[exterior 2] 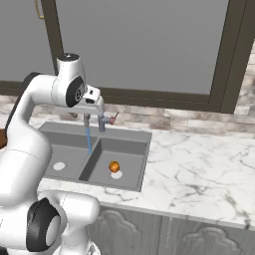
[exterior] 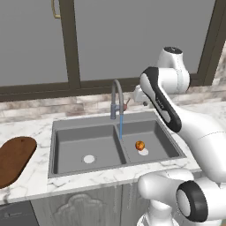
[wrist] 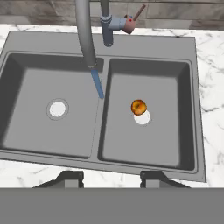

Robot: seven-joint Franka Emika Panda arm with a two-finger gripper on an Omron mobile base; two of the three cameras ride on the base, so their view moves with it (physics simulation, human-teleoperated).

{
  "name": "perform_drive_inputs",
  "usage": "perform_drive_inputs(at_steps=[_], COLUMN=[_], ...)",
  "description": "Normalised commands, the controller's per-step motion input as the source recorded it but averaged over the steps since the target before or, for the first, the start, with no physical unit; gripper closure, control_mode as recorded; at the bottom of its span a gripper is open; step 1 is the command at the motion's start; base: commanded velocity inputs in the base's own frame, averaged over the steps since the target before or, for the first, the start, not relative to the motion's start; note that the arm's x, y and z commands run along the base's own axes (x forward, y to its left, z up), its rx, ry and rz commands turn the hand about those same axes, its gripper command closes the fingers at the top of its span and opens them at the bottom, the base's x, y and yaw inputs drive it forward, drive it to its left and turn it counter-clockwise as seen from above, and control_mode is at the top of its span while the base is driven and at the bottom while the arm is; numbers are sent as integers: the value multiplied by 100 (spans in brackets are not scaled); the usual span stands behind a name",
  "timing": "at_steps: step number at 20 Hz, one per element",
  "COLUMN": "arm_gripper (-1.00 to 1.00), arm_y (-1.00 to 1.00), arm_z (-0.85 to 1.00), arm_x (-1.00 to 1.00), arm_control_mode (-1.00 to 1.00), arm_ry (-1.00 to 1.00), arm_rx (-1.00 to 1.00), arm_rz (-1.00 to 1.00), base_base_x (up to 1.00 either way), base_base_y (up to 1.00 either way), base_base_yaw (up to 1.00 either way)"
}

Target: Pick the peach from the sink and place it on the cutting board to airdry. Then turn off the sink faucet.

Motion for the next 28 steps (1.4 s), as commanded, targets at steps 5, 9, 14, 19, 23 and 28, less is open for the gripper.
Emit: perform_drive_inputs(at_steps=[5,9,14,19,23,28], arm_gripper=[-100,-100,-100,-100,-100,-100], arm_y=[0,-3,-7,-22,-23,-5], arm_z=[-5,-21,-25,-30,-39,-36], arm_x=[-19,-37,-14,0,0,3], arm_control_mode=[-100,-100,-100,-100,-100,-100], arm_ry=[-2,-12,-10,-1,0,0], arm_rx=[0,0,-5,-8,-6,-1], arm_rz=[0,0,0,0,0,0], base_base_x=[0,0,0,0,0,0], base_base_y=[0,0,0,0,0,0], base_base_yaw=[0,0,0,0,0,0])
